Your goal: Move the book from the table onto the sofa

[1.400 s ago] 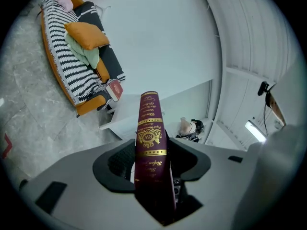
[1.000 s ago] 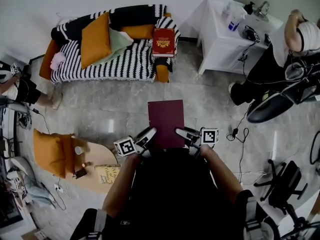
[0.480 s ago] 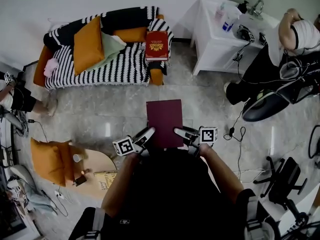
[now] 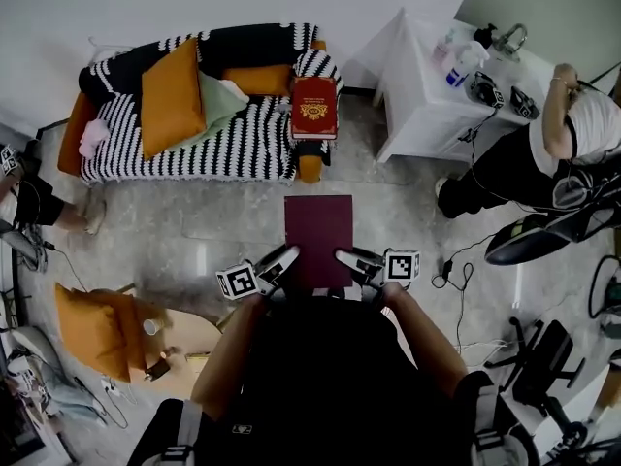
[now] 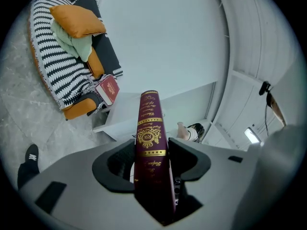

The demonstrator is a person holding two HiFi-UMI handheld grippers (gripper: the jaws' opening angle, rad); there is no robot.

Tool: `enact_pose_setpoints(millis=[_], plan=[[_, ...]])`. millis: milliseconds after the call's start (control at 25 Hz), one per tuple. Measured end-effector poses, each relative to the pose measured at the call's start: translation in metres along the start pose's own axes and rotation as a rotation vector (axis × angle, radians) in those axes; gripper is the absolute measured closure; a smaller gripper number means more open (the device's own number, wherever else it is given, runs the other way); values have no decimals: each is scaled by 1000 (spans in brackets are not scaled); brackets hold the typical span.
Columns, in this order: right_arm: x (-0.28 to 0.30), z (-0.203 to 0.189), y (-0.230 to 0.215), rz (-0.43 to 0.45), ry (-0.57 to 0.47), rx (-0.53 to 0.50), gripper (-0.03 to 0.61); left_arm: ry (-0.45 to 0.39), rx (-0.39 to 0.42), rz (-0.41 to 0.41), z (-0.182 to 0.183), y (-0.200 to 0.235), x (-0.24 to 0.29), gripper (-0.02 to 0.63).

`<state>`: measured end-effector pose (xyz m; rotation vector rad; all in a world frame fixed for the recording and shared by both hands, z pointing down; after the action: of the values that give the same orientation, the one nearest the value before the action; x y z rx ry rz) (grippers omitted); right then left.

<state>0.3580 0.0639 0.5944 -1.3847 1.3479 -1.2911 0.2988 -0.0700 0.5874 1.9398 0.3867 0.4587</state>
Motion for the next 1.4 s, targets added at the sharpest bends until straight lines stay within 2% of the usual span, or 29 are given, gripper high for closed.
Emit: enact_pose_setpoints(millis=[240,440,720,1080,1400], plan=[[49,41,2,-32,-45,-11,331,23,-2,-14,61,26,7,397],[80,67,2,-73,-97,-44,325,73,80,-66,109,40,20,397],[100,99,9,-124,-150,-111,314,125,129,-116,146,39,38,397],[117,140,4,-143,-149,-134,307,151,153,-99,177,52,62,397],[142,194,-22,-109,-105,-96,304,156,155,-22,214,77,97,397]])
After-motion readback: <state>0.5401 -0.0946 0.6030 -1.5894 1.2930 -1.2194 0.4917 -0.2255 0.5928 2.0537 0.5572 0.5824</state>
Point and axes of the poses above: the fingertips, and each gripper's own axes: x forward along the fingers, y to its left, z out of its top, the point moved 2 cm from there along -x, backward along the fingers, and after that the axes turned 5 degrees about x, right-handed, at the moved point
